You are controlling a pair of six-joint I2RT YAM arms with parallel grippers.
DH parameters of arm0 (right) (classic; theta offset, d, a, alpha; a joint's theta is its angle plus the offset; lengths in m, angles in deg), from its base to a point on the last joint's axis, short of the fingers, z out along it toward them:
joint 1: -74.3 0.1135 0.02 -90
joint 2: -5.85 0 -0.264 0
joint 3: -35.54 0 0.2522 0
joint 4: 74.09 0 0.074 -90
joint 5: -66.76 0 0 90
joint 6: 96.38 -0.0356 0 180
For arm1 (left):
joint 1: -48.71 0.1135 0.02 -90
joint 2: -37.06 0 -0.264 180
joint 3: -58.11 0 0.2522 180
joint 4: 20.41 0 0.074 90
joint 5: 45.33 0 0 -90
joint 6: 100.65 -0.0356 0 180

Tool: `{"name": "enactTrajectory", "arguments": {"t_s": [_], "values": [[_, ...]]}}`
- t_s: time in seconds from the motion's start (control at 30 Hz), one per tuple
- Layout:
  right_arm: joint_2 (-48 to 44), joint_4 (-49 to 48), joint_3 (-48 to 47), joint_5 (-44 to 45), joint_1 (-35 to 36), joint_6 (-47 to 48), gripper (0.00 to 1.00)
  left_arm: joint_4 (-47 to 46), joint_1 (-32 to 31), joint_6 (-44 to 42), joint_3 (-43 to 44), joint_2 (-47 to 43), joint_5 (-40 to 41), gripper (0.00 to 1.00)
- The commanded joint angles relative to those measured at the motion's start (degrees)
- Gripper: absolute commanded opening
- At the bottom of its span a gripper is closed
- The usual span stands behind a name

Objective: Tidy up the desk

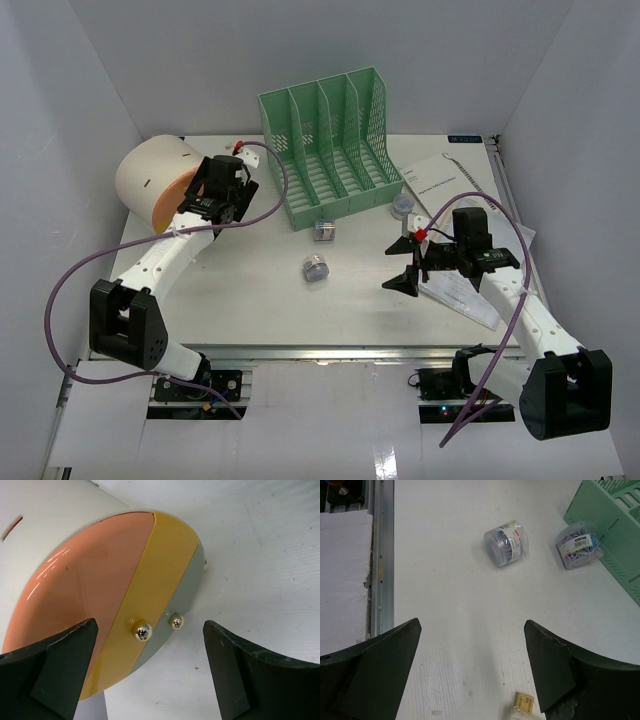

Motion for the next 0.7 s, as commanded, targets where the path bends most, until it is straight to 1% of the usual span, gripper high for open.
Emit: {"name": "enactTrajectory", "arguments": {"t_s": [0.0,0.1,0.17,0.23,0.37,0.43,0.53,0.67], "values": [[-1.02,0.82,-0.86,-1.72,-0.61,0.99,0.9,-0.99,1.05,-0.4,3.41,-0.66,1.9,0.98],[-1.02,0.92,-0.87,-1.89,-0.7,1.08,0.9,-0.05,0.97,1.05,4.6,-1.95,-0.83,0.98],[-0.95,1.06,-0.94,-1.89,-0.7,1.16,0.9,0.8,0.9,2.9,4.67,-3.79,-5.3,0.98],[-0.85,1.09,-0.95,-1.93,-0.7,1.17,0.9,1.65,0.89,4.75,4.16,-6.18,-12.02,0.97],[-0.68,1.17,-0.95,-1.89,-0.79,1.25,0.9,1.02,0.97,10.79,0.69,-11.67,-20.27,0.92],[-0.67,1.17,-0.95,-1.89,-0.79,1.26,0.9,0.05,0.89,13.32,-1.49,-13.77,-21.23,0.9],[-0.5,1.23,-0.95,-1.98,-0.88,1.34,0.9,-3.79,0.98,17.51,-8.71,-18.58,-20.52,0.85],[-0.41,1.25,-0.94,-1.97,-0.98,1.35,0.9,-11.43,0.98,27.01,-19.51,-26.17,-15.3,0.81]]}}
